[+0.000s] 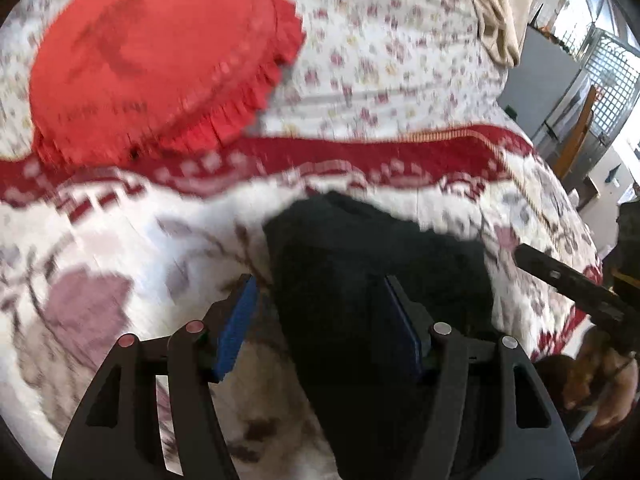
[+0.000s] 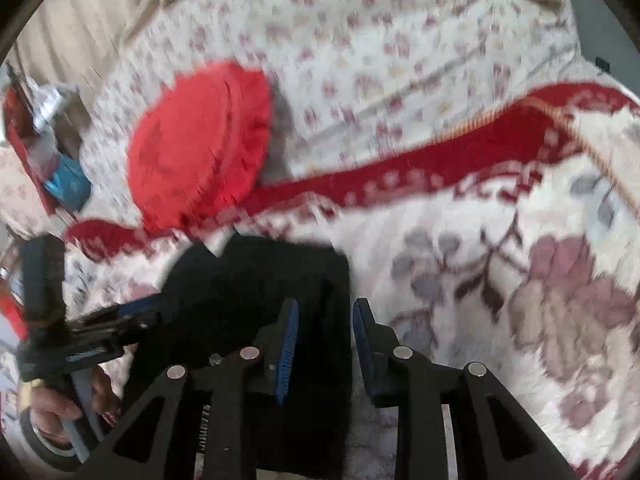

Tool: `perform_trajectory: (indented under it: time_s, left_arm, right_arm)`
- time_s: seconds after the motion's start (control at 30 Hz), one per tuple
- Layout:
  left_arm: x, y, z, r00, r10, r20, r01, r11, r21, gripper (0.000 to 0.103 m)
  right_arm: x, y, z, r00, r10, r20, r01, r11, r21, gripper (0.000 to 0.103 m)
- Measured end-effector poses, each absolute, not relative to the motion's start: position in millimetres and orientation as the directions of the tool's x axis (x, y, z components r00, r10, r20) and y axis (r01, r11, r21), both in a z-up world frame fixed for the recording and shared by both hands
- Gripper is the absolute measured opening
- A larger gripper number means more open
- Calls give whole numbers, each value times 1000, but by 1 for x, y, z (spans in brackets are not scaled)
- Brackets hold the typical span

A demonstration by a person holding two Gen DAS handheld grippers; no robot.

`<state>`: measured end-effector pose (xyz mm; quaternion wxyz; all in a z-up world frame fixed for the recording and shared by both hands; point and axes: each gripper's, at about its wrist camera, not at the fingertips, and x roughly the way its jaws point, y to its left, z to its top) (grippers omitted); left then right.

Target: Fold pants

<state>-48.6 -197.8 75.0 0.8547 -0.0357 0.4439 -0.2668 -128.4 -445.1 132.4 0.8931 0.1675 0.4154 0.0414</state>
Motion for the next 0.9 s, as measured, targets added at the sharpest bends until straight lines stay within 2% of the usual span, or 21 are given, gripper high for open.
perform_trajectory:
  time_s: [0.1, 0.2, 0.3, 0.4, 0.9]
  left_arm:
    - [-40, -206, 75, 461, -471, -752, 426, 861, -278, 64]
    - [-30, -219, 56, 427, -425, -798, 422, 875, -240, 64]
    - [-24, -222, 44, 416, -429, -802, 409, 876, -257, 66]
    - [-21, -224, 42, 415, -428, -803, 403, 878, -259, 68]
    - [-71, -213, 81, 473, -445, -761, 439, 867, -235, 68]
  right_arm:
    - [-127, -429, 149, 678, 294, -674, -29, 927, 375, 26]
    - [-115, -407, 139, 637, 353, -685, -96, 918, 384, 26]
    - [-93, -394, 105, 575, 282, -768, -55, 950, 308, 26]
    - [-83, -403, 80, 542, 287, -790, -16, 943, 332, 26]
    - [-138, -387, 125, 568, 270, -778, -67, 957, 283, 27]
